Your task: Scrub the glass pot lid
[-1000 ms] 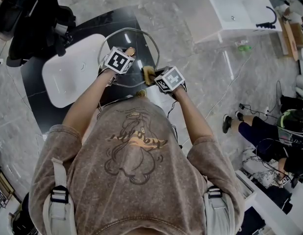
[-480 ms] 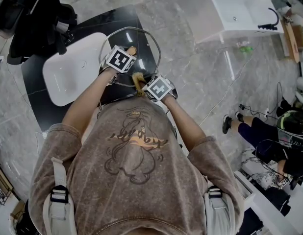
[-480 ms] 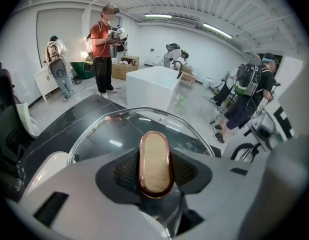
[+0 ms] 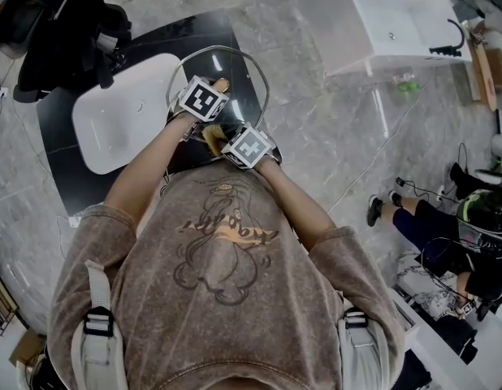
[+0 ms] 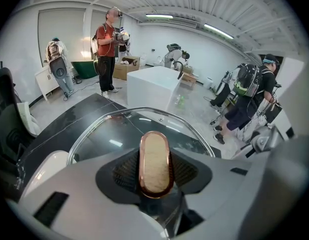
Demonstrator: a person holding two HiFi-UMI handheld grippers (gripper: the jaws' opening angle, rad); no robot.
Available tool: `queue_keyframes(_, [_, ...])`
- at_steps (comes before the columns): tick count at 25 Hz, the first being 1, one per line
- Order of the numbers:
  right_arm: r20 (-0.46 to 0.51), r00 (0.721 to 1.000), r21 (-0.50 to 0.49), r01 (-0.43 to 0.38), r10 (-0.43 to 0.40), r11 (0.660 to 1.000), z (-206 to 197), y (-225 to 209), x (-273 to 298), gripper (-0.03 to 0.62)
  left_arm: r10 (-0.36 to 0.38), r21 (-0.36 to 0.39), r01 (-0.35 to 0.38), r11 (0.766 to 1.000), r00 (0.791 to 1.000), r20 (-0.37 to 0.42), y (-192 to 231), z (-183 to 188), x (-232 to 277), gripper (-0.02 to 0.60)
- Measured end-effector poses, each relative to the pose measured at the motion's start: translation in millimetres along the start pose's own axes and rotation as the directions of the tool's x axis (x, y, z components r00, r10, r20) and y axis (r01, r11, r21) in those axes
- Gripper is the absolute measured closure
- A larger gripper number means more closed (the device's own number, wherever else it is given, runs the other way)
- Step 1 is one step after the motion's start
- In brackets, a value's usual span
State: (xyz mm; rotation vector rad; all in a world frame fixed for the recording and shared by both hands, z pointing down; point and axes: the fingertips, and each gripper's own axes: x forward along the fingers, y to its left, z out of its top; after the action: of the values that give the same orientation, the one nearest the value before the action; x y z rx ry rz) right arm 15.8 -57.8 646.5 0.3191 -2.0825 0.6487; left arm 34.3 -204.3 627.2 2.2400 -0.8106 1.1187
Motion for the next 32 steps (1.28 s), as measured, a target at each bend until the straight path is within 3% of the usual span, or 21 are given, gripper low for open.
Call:
queue_keyframes(5, [0.043, 0.999, -0.026, -0.018, 0.019, 1.0, 26, 10, 16, 0.556, -0.002, -0.001, 0.002, 1.0, 1.0, -0.004, 0, -1, 0, 0.399])
queue_keyframes(11, [0.079, 0.997, -0.111, 0.017, -0.008, 0.994, 51, 9, 23, 0.556, -0.01, -0.006, 0.01, 1.0, 1.0, 0.007, 1, 0, 1, 0.399])
queue_keyframes(20, [0.116, 0.993, -0.151, 0.005, 0.013, 0.989, 56, 12, 28, 0.556, -0.01, 0.002, 0.01, 1.0, 1.0, 0.007, 1, 0, -1, 0.397])
queue_keyframes(26, [0.095, 0.995, -0.153, -0.019, 0.034, 0.988, 52, 14, 29, 0.556, -0.033, -0.031, 0.033, 0.999, 0.999, -0.006, 0, 2, -2, 0.397])
queue_keyframes(32, [0.111, 0.991, -0.181, -0.055, 0.076, 0.982, 57, 21, 20, 0.556, -0.049, -0.038, 0.054, 0.998, 0.991, 0.127, 0, 35, -25, 0.397])
